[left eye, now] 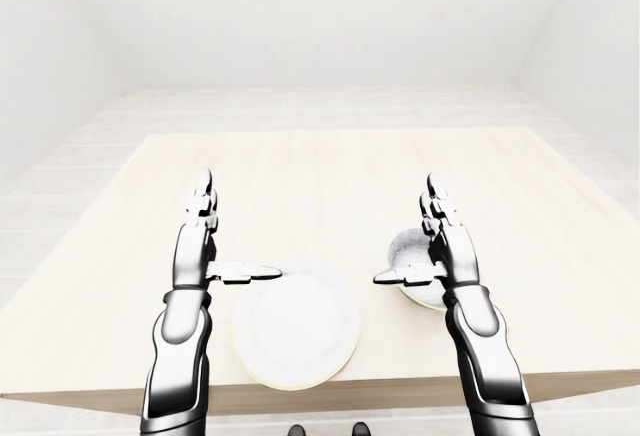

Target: Put the bowl on the plate.

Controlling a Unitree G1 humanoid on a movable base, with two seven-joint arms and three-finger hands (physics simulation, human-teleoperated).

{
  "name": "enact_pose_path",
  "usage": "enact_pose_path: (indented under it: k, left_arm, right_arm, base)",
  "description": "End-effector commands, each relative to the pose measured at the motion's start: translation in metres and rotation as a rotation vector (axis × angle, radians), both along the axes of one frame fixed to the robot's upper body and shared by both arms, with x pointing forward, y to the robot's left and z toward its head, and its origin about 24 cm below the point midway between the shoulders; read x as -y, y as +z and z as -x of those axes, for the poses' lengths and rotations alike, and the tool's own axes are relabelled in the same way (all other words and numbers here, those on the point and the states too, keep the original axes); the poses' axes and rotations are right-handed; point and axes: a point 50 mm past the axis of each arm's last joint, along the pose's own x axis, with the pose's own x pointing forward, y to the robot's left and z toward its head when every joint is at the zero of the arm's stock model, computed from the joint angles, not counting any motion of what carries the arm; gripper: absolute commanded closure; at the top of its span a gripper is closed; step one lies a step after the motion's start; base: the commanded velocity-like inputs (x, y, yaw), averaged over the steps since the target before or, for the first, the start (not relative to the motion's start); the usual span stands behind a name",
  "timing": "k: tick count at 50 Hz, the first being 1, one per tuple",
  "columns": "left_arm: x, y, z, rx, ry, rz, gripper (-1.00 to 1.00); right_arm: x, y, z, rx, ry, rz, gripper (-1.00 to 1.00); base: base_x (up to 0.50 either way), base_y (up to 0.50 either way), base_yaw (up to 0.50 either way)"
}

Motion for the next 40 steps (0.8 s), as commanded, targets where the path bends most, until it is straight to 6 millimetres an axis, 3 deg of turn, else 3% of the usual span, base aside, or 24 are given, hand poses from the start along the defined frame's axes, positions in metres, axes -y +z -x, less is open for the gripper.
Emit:
enact_pose_path:
  k: [1,40]
  left_arm:
    - [-0.0005,0.0008,0.0000,0.002,0.002,-0.009,-1.00]
    - [-0.0016,-0.0040,0.0007,-0.020,0.003,-0.020,-1.00]
  right_arm:
    - [0.0000,-0.0016,0.0007,-0.007,0.000,0.000,-1.00]
    - [0.0058,0.0023,0.0029,0.010,-0.018,0.007,-1.00]
  base:
    - [0.00,0.20,0.00]
    - [0.00,0.17,0.00]
